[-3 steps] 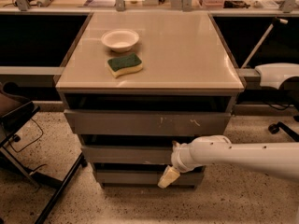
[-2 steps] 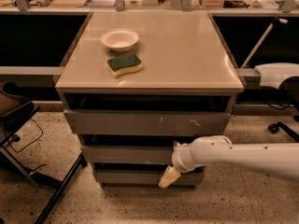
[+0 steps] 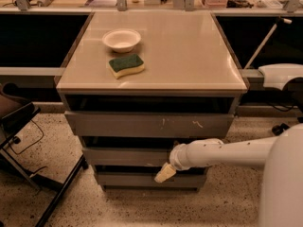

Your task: Open middle drawer

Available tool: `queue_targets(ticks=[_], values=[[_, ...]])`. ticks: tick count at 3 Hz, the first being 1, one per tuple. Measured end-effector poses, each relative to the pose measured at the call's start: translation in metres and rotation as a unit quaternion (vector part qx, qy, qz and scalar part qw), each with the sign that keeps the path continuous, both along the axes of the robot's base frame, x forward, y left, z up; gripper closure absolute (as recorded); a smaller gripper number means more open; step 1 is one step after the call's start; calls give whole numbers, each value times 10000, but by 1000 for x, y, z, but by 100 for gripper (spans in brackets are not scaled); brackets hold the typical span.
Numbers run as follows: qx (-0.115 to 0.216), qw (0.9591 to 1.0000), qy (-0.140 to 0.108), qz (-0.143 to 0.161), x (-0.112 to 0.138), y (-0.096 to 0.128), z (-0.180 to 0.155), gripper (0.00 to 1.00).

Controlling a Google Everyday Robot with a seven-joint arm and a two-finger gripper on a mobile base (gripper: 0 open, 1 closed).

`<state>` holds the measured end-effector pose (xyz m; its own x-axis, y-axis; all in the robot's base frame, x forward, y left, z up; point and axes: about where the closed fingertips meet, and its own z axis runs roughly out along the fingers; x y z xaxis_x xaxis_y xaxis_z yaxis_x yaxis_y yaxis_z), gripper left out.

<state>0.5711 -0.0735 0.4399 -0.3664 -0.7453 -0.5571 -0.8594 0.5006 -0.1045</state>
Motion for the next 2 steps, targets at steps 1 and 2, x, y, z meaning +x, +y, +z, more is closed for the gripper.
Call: queue_targets(ticks=[1, 2], values=[[-4, 10000, -28, -79, 4, -3, -1, 0], [-121, 9999, -37, -82, 8, -2, -9, 0]])
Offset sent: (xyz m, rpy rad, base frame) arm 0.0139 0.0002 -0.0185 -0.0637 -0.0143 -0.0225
